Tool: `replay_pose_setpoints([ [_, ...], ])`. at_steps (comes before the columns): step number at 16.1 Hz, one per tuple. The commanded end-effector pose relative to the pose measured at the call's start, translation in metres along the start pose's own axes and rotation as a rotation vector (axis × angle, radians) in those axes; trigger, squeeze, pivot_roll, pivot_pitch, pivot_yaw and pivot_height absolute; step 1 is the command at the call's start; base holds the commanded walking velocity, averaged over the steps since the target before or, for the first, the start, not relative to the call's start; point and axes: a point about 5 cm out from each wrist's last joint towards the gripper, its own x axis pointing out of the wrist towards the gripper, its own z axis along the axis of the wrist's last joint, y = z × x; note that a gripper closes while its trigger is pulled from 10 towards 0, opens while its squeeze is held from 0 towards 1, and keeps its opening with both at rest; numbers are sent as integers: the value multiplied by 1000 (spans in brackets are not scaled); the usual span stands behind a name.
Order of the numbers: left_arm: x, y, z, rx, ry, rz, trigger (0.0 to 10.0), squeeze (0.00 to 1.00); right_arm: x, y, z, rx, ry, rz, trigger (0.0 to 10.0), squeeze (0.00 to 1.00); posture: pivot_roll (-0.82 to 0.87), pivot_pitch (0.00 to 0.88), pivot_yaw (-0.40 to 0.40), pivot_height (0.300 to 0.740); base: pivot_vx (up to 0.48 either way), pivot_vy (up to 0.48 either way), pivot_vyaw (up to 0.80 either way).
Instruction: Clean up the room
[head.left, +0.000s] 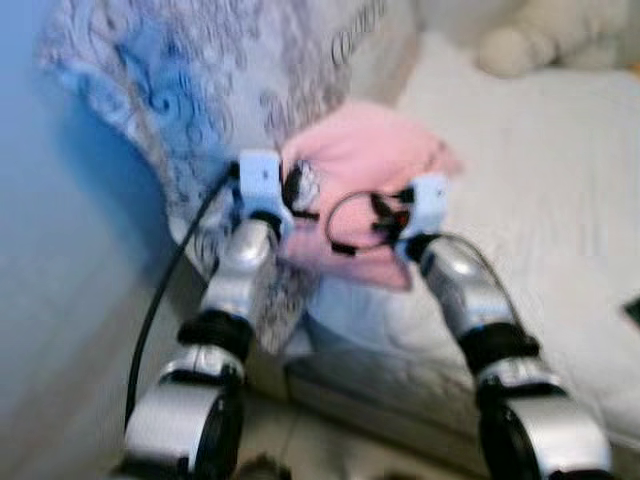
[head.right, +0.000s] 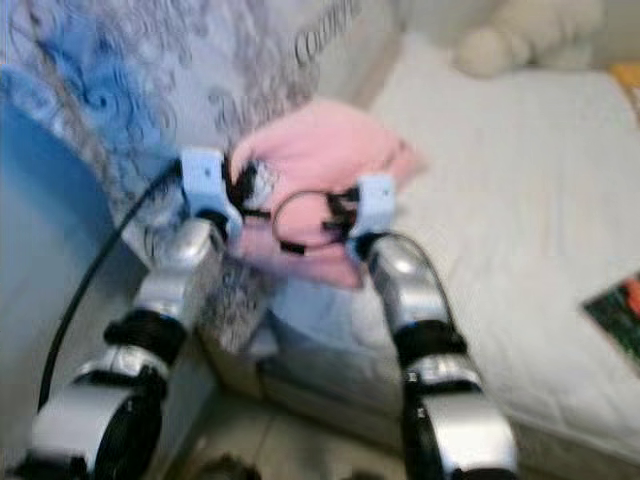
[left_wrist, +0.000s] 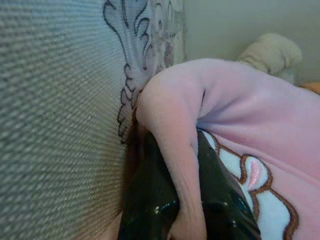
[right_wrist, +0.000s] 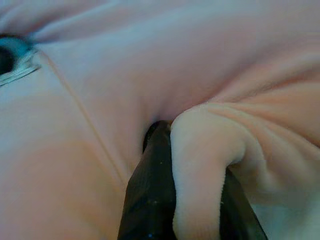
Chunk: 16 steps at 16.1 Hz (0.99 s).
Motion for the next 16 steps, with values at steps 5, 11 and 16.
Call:
replay_pose_setpoints([
  [5, 16, -46, -1, -13, 37, 26, 10000, 0, 0, -43, 24, -386, 150, -67, 10000, 0, 75, 0, -52, 740, 384, 0, 198],
  [11, 24, -92, 10, -24, 47, -105, 10000, 0, 3, -52, 43, -215, 48, -209, 10000, 0, 64, 0, -87, 740, 0, 0, 0],
  [16, -49, -75, -3, 54, -56, -363, 10000, 0, -101, -17, -14, -115, -158, -449, 10000, 0, 54, 0, -34, 740, 0, 0, 0],
])
